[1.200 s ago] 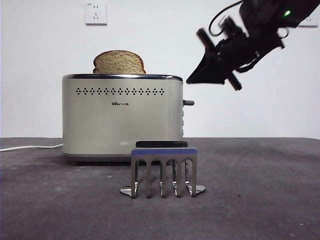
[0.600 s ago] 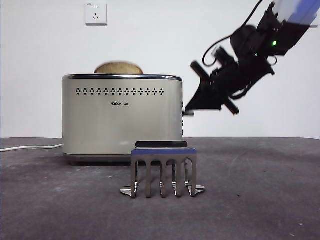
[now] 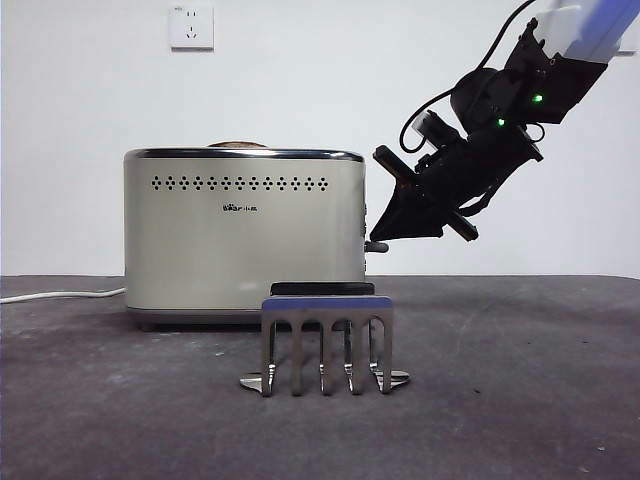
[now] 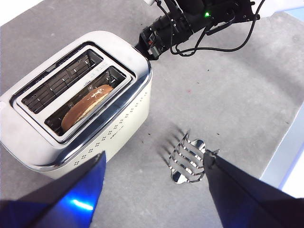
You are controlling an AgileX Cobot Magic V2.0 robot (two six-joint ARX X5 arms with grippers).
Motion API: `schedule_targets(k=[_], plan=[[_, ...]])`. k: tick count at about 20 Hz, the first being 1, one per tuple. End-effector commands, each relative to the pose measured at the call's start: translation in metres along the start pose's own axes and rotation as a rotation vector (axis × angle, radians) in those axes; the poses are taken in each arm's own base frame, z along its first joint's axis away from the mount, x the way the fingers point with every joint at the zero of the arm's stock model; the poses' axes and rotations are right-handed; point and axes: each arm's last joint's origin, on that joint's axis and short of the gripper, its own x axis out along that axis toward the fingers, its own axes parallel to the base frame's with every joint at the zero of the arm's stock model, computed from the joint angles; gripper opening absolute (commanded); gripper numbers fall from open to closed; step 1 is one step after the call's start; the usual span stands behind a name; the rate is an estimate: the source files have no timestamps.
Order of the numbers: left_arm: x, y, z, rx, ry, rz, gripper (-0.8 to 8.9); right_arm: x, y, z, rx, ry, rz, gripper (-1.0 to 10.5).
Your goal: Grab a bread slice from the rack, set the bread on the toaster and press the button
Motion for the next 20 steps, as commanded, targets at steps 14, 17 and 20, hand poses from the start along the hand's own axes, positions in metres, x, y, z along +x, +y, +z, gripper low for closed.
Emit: schedule_targets(k=[14,17,20], plan=[[0.002,0.000,0.000,-0.006,0.002,-0.010,3.45,0.008,-0.007,-0.019,0.047,0.089,-0.022,-0.1],[0.002,0.000,0.000,-0.006,0.002,-0.010,3.45,-0.020,0.012,0.005,-0.003,0.007,-0.012,-0.1],[0.002,0.000,0.000,-0.006,0.002,-0.010,3.45,-0.065,0.043,0.032,-0.062,-0.094,-0.001,-0.1]])
